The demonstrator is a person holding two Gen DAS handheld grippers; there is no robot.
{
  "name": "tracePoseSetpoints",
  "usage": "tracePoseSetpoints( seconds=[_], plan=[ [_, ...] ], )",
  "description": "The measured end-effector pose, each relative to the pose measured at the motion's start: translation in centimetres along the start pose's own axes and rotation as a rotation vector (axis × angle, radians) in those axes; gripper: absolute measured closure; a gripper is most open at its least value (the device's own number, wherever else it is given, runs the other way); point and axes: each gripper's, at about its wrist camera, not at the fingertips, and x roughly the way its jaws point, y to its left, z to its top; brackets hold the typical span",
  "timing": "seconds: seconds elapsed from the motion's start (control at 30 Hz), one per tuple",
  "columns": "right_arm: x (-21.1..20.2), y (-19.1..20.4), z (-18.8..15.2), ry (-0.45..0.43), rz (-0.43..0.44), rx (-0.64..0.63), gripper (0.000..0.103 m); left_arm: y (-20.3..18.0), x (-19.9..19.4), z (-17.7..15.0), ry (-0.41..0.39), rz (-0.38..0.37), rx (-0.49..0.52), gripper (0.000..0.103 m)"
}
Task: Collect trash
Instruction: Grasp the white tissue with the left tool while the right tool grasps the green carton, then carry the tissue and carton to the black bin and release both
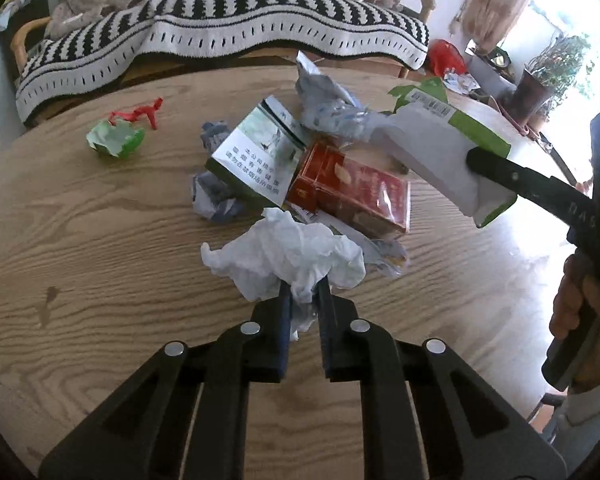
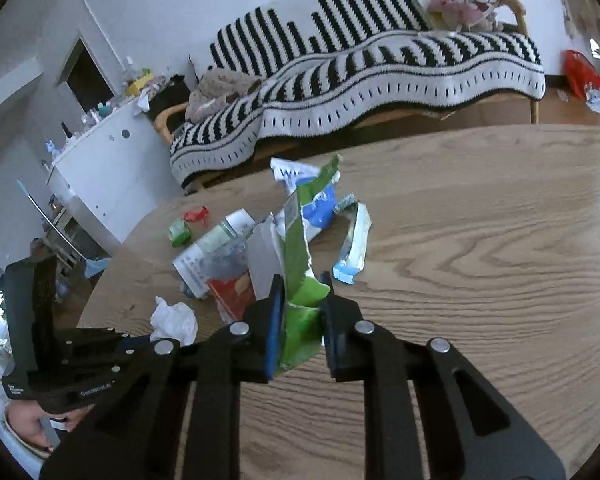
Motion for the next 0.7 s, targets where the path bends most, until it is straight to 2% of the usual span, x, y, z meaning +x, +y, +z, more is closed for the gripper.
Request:
tracePoseSetpoints(
  seconds=[0.23,0.47,0.7],
  plan=[
    [-3.9,0.9,-0.2,-0.046,-0.026,-0.008,0.085,-0.3,-2.6,-0.3,-0.045,0.027,-0.015,0.092],
    [-5.0,0.4,-1.8,-0.021,-0.05,0.007,0.085,-0.1,-4.2,-0.6,-0.058,0.039,-0.02,0.092],
    [-5.0,0.3,-3.4,0.003,-0.058,-0.02,0.085,-0.3,-6.0,-1.2,-0.074,-0.021,-0.028,0.092]
  ],
)
